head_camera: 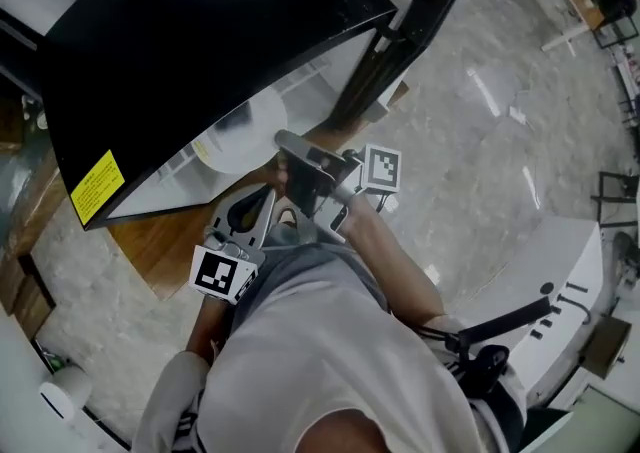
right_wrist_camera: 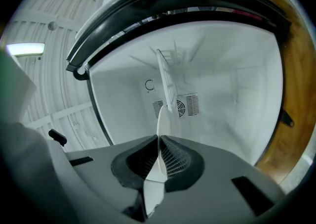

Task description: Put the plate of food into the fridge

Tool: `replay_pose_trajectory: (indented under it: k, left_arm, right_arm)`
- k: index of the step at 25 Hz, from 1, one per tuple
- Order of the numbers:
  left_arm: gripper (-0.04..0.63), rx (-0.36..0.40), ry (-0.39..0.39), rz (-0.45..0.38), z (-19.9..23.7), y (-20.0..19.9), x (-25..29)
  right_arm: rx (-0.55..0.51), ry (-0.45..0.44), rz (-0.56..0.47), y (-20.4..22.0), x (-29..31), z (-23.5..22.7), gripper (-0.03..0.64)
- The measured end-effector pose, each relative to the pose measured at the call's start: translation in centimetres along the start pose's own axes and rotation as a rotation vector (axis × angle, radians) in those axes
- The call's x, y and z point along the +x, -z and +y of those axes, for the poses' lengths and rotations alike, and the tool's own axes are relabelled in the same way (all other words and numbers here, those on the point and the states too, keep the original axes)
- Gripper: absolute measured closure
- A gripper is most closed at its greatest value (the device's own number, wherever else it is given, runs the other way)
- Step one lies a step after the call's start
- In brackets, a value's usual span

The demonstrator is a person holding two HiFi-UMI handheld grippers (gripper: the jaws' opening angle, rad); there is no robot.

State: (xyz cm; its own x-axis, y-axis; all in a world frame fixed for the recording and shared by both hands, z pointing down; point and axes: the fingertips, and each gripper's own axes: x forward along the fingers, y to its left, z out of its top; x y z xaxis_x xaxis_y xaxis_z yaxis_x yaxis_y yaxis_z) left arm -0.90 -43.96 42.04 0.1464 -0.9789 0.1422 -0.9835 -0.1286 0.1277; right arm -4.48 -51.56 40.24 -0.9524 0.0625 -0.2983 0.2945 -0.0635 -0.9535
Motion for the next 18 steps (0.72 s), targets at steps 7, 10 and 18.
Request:
replay_pose_trajectory:
  k: [7, 10, 18]
  left_arm:
    - [0.584, -0.131, -0.159, -0.146, 3.0, -3.8, 2.5]
    - [0.584, -0.196, -0.186, -0.197, 3.9, -4.4, 3.1]
    - [0.584, -0.144, -0.355, -0.24, 6.4, -5.7, 3.5]
  right_arm:
    - [0.025, 0.054, 0.081, -1.7, 1.9, -0.3, 0.592]
    - [0.05, 0.036, 0.098, -1.8, 2.5, -0.4, 0.592]
    - [-0.158, 0.046, 0.231, -0.6, 2.0, 1.5, 0.588]
